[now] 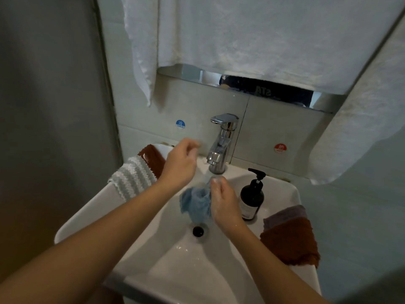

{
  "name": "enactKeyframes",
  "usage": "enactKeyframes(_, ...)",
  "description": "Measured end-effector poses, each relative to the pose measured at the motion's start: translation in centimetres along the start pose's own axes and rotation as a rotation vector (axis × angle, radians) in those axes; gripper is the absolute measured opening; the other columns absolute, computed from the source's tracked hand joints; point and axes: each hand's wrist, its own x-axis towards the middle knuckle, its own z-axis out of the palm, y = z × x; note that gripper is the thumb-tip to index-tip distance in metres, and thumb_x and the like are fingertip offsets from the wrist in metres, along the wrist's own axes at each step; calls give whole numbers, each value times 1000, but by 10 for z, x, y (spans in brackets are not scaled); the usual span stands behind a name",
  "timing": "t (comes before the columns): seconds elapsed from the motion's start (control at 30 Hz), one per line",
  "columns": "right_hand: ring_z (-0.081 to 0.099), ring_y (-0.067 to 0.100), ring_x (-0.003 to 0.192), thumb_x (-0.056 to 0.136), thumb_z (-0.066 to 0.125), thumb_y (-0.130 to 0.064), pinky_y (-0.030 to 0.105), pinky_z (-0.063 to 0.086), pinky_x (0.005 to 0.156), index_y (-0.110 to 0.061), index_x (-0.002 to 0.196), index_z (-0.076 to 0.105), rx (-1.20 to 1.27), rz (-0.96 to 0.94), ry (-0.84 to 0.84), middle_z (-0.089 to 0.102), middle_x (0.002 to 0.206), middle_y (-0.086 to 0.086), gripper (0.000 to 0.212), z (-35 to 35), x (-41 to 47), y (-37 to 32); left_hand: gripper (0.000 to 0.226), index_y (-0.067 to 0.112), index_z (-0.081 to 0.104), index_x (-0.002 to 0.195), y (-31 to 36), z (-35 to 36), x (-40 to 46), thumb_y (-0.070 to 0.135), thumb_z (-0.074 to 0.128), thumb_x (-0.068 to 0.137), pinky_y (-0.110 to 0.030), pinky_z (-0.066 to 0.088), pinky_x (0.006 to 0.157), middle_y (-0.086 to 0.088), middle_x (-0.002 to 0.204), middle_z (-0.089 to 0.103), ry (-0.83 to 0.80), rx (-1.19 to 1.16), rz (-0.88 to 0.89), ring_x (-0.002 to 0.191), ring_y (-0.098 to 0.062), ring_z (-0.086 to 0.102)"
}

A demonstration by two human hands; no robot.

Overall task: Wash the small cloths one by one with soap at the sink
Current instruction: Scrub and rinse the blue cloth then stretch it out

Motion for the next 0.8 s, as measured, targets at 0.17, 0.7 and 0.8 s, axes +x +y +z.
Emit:
enactKeyframes(0.17,53,8,76,104,38,-33,19,46,66,-13,88,51,19,51,-33,51,80,2,29,1,-2,6,51,12,68,115,58,-9,17,-16,37,85,-24,42,95,5,106,60,-147,-14,115,106,-8,52)
enactKeyframes(0.7,56,17,82,105,37,-32,21,50,72,-9,98,56,42,68,-36,56,88,12,31,-2,-2,7,66,20,66,119,62,-9,26,-23,36,78,-33,50,95,17,102,61,-170,-138,52,101,0,55)
enactKeyframes(0.8,55,10,82,105,36,-32,15,46,68,-10,99,56,18,65,-41,57,92,13,31,-2,-2,8,65,19,66,118,61,-9,28,-23,36,78,-35,50,97,17,102,61,-163,-148,50,101,0,55)
